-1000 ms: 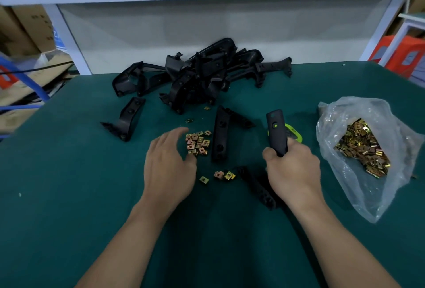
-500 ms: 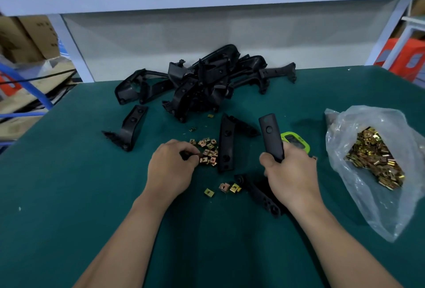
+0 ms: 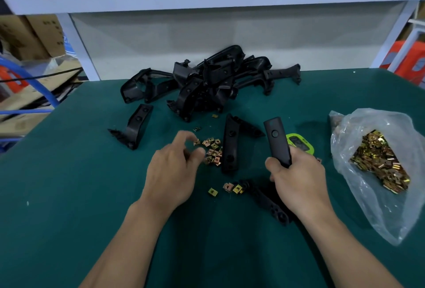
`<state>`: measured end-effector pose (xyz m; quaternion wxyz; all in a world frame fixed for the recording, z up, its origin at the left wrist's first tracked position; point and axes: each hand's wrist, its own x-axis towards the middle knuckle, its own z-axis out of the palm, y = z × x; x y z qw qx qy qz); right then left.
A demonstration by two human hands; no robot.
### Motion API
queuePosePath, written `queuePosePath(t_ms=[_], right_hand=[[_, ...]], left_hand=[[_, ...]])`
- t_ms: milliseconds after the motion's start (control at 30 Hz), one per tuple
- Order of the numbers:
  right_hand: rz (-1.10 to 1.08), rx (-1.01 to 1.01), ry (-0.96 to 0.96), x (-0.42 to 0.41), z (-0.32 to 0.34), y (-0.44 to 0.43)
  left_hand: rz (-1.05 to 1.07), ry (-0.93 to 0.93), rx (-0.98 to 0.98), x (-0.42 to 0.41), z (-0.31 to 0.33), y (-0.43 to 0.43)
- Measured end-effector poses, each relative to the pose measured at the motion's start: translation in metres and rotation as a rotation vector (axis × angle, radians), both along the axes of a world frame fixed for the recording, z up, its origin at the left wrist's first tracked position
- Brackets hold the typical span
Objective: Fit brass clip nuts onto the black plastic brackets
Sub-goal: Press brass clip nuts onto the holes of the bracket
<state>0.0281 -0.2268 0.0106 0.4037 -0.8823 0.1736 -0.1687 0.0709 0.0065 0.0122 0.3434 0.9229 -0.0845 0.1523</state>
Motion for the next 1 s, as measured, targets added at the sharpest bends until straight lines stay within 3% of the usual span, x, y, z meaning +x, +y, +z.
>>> queuePosePath(t_ms=[100,200,433,500,767,933,1000], right_hand=[[0.014,0.000,-0.002,-0.001,0.001,0.000],[0.016,-0.002,-0.007,-0.002,0.002,0.000],[0.015,0.034,-0.014,0.000,0.001,0.000],[0.005,0.076,-0.022,0.000,0.002,0.000],[0.014,0.121,-0.041,-0.001,0.002,0.001],[0.038,0.066,-0.027,-0.004,0.002,0.003],[0.049,0.062,-0.029,-0.006,0.001,0.004]], left_hand=[[0.225,-0.032,0.071,0.010,-0.001,0.022],[0.258,0.114,0.144,0.018,-0.005,0.038],[0.079,0.166,-0.280,0.016,-0.002,0.018],[0.024,0.164,-0.310,0.013,-0.003,0.007],[-0.007,0.152,-0.280,0.006,-0.008,-0.008],[0.116,-0.053,-0.022,0.024,-0.002,-0.004],[0.163,-0.014,0.018,0.049,0.004,-0.005]])
